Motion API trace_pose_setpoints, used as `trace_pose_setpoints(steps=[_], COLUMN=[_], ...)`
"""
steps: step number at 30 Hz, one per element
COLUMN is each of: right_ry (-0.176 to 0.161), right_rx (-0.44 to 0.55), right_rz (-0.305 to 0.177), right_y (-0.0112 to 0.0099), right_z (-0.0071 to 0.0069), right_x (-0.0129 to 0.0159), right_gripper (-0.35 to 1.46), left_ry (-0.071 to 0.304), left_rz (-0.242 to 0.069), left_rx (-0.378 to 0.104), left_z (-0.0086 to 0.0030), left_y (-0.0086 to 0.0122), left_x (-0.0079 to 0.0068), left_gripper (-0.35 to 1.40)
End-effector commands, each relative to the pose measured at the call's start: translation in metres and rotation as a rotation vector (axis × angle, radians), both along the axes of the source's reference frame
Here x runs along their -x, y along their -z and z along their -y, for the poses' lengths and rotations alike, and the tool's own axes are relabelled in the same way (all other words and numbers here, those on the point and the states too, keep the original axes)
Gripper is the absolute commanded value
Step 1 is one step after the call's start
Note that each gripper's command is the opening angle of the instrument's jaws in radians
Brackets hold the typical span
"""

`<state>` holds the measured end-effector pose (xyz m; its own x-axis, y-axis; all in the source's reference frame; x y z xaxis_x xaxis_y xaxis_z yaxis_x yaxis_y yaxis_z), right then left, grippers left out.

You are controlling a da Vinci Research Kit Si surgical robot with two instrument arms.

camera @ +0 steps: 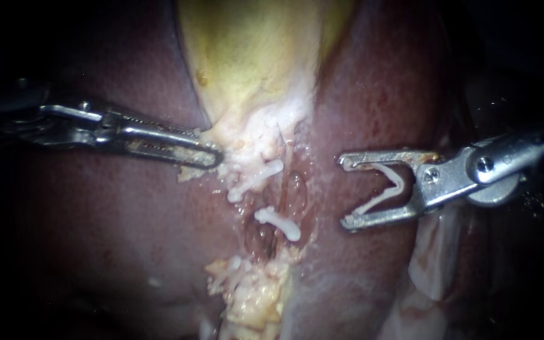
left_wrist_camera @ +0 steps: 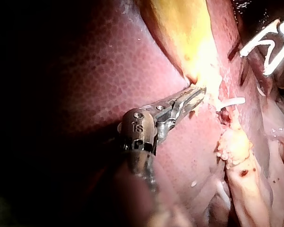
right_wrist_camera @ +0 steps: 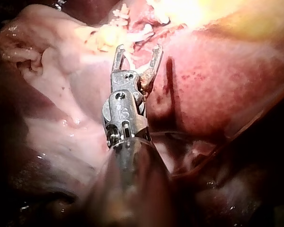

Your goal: Clipping second clip right tube

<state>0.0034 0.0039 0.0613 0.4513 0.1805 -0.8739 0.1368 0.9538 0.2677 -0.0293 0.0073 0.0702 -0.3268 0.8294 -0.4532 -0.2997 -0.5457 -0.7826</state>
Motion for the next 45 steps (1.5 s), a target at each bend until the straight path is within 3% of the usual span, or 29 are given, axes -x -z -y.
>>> trace_pose_setpoints(steps=[1, 7, 10, 16, 20, 26, 35, 45], right_ry=[0.0, 0.0, 0.0, 0.0, 0.0, -0.001, -0.001, -0.094], right_rx=[0.0, 0.0, 0.0, 0.0, 0.0, 0.0, 0.007, -0.171], right_rz=[0.0, 0.0, 0.0, 0.0, 0.0, 0.0, 0.0, 0.052], right_y=[0.0, 0.0, -0.0001, -0.0001, -0.0001, -0.0001, -0.0001, -0.0015], right_z=[0.0, 0.0, 0.0, 0.0, 0.0, 0.0, 0.0003, 0.0015], right_x=[0.0, -0.0001, -0.0001, -0.0001, -0.0001, -0.0002, -0.0012, -0.0037], right_gripper=[0.5, 0.5, 0.5, 0.5, 0.5, 0.5, 0.5, 0.48], left_ry=[-0.001, 0.006, 0.022, 0.084, 0.105, 0.115, 0.129, 0.13], left_rz=[0.001, 0.027, 0.03, 0.041, 0.047, 0.039, 0.029, 0.033], left_rx=[-0.001, -0.007, -0.007, -0.009, 0.008, 0.013, 0.013, 0.011], left_z=[-0.0001, -0.0009, -0.0015, -0.004, -0.0052, -0.0054, -0.0053, -0.0052], left_y=[0.0002, 0.002, 0.0039, 0.0073, 0.0083, 0.0082, 0.0083, 0.0085], left_x=[-0.0001, -0.0021, -0.0041, -0.0072, -0.0084, -0.0092, -0.0091, -0.0089], left_gripper=[-0.35, -0.35, -0.35, -0.35, -0.35, -0.35, -0.35, -0.35])
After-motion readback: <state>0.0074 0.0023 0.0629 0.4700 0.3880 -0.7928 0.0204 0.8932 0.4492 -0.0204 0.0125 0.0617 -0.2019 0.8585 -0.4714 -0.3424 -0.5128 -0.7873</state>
